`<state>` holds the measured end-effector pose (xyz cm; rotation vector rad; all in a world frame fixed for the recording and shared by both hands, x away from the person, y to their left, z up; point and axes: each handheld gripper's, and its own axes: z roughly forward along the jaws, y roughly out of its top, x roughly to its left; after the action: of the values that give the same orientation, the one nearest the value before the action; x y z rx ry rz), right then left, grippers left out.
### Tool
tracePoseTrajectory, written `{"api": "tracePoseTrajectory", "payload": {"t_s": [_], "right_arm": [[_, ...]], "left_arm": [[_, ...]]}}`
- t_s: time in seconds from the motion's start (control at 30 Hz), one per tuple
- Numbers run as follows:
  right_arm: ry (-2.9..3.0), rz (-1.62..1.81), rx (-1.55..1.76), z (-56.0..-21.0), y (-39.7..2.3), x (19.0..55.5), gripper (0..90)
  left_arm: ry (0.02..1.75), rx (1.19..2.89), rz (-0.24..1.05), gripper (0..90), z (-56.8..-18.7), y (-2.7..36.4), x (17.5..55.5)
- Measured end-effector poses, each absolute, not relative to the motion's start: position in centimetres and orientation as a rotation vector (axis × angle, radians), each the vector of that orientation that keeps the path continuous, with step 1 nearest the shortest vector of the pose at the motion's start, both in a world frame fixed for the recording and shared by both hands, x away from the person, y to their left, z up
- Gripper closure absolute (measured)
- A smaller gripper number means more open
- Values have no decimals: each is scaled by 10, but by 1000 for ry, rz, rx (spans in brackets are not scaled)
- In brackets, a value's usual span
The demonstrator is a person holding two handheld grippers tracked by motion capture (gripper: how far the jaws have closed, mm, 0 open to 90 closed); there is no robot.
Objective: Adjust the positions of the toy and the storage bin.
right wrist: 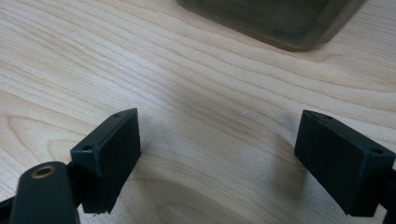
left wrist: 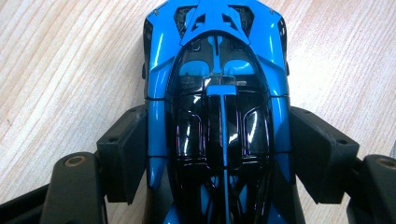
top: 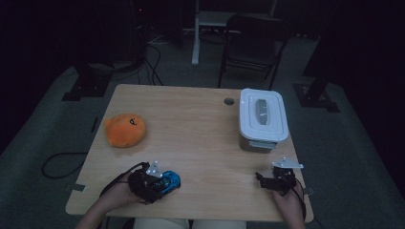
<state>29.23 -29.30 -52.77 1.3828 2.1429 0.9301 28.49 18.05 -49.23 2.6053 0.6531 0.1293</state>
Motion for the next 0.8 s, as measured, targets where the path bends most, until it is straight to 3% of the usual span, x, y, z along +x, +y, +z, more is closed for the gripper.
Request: {"api": "tracePoseTrajectory", "payload": {"t_s": [0.53,0.8], "right_arm": [[2143,930,1383,-528,-293,292,138],[2143,930,1383,-528,-293,292,138]], "left_arm": [[703,2561,149,205,-472,186,283],[800,2432,219,207,-451,218,293]]}}
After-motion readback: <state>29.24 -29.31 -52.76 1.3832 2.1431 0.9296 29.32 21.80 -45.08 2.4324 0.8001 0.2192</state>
